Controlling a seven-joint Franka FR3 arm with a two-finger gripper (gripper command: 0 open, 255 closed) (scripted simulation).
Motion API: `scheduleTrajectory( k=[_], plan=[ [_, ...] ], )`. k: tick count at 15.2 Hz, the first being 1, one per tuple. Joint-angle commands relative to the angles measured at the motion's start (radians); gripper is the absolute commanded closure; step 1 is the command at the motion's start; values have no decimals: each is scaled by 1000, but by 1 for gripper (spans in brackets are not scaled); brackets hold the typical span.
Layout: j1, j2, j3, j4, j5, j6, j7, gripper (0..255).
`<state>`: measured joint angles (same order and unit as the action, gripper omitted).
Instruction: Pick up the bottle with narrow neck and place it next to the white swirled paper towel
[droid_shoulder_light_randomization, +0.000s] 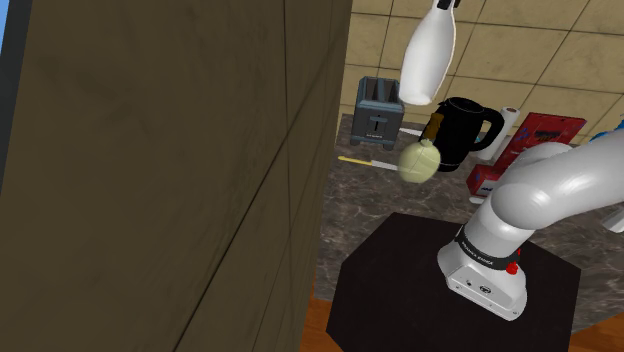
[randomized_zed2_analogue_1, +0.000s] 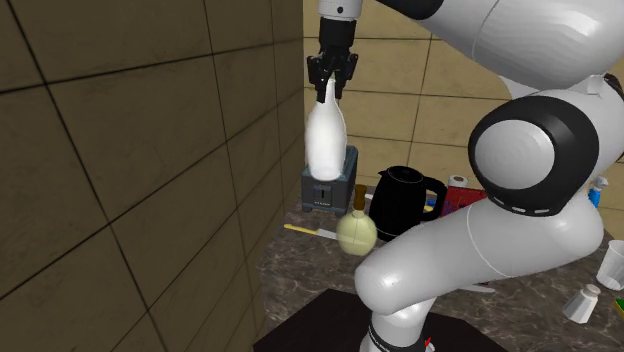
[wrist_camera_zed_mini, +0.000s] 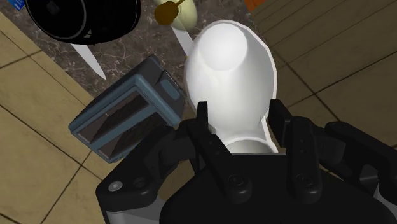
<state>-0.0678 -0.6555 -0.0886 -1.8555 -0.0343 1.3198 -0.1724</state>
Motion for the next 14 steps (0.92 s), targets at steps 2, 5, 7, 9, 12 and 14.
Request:
scheduleTrajectory(
  k=[2, 5, 7, 9, 12, 14],
  plan=[
    [-12, -34, -56, -9, -33, -23, -68, 255],
    [-23, -62, -113, -13, -69, -42, -137, 255],
    [-30, -77, -153, -11, -94, -54, -183, 255],
    [-35, -87, -193, -5, -121, -66, -230, 255],
    [-41, -96, -255, 13, -161, -82, -302, 255],
    [-44, -97, -298, 31, -188, -91, -351, 255]
  ],
)
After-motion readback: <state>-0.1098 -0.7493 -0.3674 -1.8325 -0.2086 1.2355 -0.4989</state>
